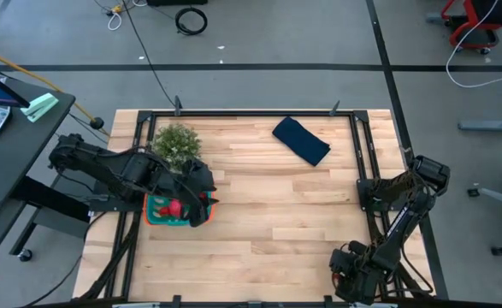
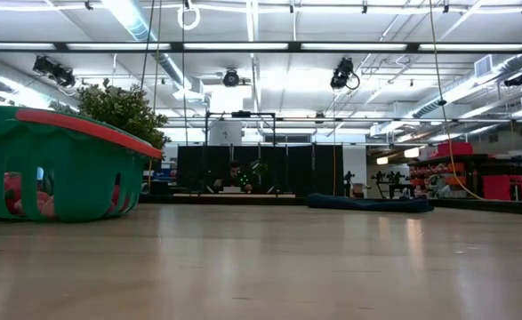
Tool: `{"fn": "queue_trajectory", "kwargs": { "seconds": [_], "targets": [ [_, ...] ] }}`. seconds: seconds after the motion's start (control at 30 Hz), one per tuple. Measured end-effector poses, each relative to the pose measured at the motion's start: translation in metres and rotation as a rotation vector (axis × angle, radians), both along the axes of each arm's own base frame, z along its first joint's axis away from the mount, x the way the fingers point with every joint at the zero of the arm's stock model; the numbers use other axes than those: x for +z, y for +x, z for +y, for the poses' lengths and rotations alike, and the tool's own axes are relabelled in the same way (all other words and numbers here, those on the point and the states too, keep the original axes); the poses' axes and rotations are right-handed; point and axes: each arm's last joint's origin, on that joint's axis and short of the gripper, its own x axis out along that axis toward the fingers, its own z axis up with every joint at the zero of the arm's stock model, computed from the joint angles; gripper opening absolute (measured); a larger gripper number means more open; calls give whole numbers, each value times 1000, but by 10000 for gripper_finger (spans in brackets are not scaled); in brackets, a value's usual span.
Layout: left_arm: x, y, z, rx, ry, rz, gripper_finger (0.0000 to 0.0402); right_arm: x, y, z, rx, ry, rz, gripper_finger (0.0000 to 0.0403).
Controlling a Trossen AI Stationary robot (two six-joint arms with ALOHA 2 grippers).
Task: Pick and placing Produce into tupperware
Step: Put the red cherry into the green basket
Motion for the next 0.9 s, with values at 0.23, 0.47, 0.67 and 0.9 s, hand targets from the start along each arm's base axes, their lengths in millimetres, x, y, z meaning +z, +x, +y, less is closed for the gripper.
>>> {"fn": "queue_trajectory", "kwargs": {
  "seconds": [0.23, 0.47, 0.67, 0.9],
  "targets": [
    [-6, 7, -2, -14, 20, 18, 173, -1, -1, -1, 6, -6, 2, 183],
    [-8, 9, -3, -14, 23, 29, 175, -13, -4, -8, 4, -15, -5, 153],
    [-8, 9, -3, -14, 23, 28, 174, -16, -6, -12, 3, -28, -4, 114],
    [-8, 9, -3, -12, 23, 27, 170, -17, -6, -13, 19, -61, -32, 45]
  ]
}}
